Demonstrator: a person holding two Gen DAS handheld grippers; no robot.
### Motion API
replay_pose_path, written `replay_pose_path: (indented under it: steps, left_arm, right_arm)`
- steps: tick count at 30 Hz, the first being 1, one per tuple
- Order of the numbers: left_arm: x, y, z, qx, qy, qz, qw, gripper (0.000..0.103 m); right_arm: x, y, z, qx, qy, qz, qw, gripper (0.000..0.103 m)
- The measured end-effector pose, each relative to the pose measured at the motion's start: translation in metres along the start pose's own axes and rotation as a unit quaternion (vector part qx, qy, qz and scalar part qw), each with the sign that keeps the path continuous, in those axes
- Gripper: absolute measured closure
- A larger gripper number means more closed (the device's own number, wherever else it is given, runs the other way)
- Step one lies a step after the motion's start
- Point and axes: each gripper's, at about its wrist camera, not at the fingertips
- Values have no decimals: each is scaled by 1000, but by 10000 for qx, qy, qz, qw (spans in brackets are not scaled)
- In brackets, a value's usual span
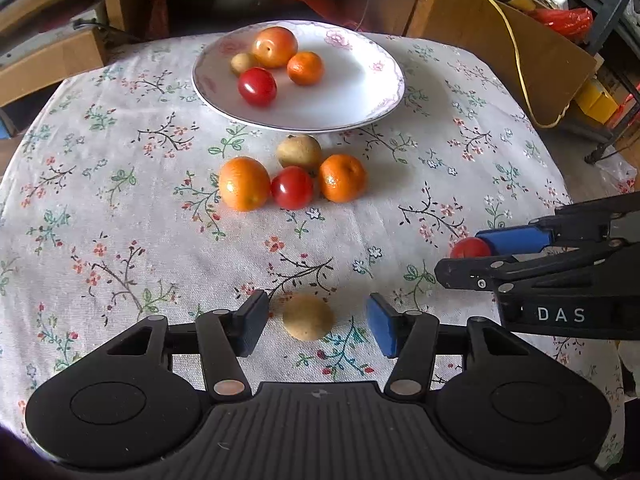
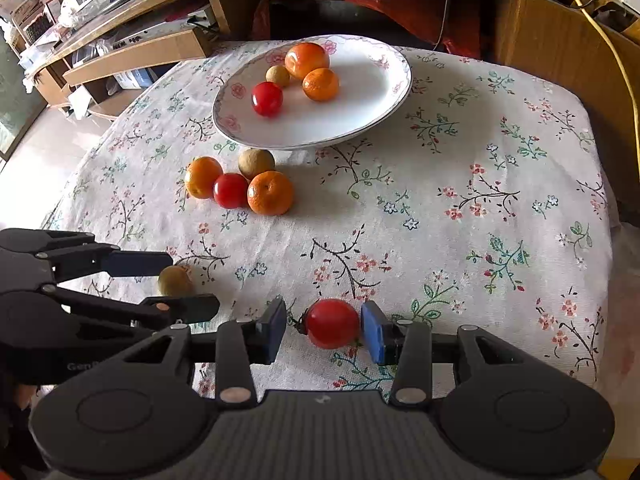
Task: Organize fruits
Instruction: 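Close the left gripper around the small tan fruit, then carry the tan fruit and red tomato over the white bowl with both grippers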
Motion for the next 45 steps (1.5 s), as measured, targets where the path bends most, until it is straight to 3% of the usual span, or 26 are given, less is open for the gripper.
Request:
replay_pose_path:
  steps: [9, 15, 20, 45]
  left_arm:
    - [-2, -1, 1, 0, 54, 80, 10000, 45]
    - [-6, -4, 0, -32, 182, 298, 9994, 57]
    - [-5, -3, 0, -54, 159, 266, 9995, 68]
    - [-4, 16, -12, -402, 92, 120, 9991, 69]
  right_arm:
    - [-1, 0, 2, 18, -50, 10, 10000, 62]
    - [4, -1, 3, -9, -114, -141, 9998, 62]
    - [7, -2, 3, -24, -127, -243, 9996, 70]
    - [21, 14, -5, -311, 5, -349, 9989, 71]
Point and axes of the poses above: each gripper's, at about its wrist camera, not at the fingertips, and z roughly the way its jaws point, x to its left, y to its top, and after that the axes turned 10 degrees about -x, right-handed
